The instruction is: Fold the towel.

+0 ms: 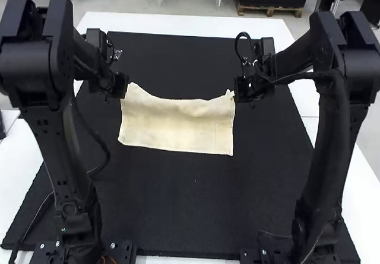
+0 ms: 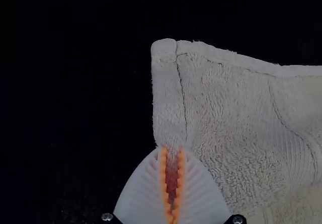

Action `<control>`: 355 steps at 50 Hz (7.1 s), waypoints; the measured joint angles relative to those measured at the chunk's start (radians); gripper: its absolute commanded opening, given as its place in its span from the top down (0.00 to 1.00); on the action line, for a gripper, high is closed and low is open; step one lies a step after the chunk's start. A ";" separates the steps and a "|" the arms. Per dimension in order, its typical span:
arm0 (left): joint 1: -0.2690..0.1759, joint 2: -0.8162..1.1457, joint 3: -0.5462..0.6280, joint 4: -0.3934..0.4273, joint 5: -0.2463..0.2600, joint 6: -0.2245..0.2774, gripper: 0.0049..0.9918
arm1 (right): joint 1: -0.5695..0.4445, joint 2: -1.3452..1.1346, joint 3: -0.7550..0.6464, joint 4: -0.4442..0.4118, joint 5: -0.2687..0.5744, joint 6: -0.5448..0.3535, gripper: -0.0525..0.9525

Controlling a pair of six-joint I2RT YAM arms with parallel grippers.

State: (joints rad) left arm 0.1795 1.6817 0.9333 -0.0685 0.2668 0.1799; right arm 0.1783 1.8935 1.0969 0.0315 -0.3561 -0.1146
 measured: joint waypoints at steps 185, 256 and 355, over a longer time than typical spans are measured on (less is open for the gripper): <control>0.089 -0.433 -0.357 0.050 -0.079 -0.099 0.02 | 0.061 -0.055 -0.348 0.130 -0.037 0.018 0.97; 0.213 -0.499 -0.341 -0.034 -0.056 -0.107 0.02 | 0.309 -0.144 -0.120 -0.047 -0.191 0.048 0.97; 0.213 -0.551 -0.369 -0.066 -0.034 -0.117 0.02 | 0.653 0.473 0.657 -0.044 -0.209 0.108 0.76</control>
State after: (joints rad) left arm 0.3927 1.1309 0.5644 -0.1345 0.2329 0.0624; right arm 0.8310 2.3665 1.7535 -0.0124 -0.5648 -0.0063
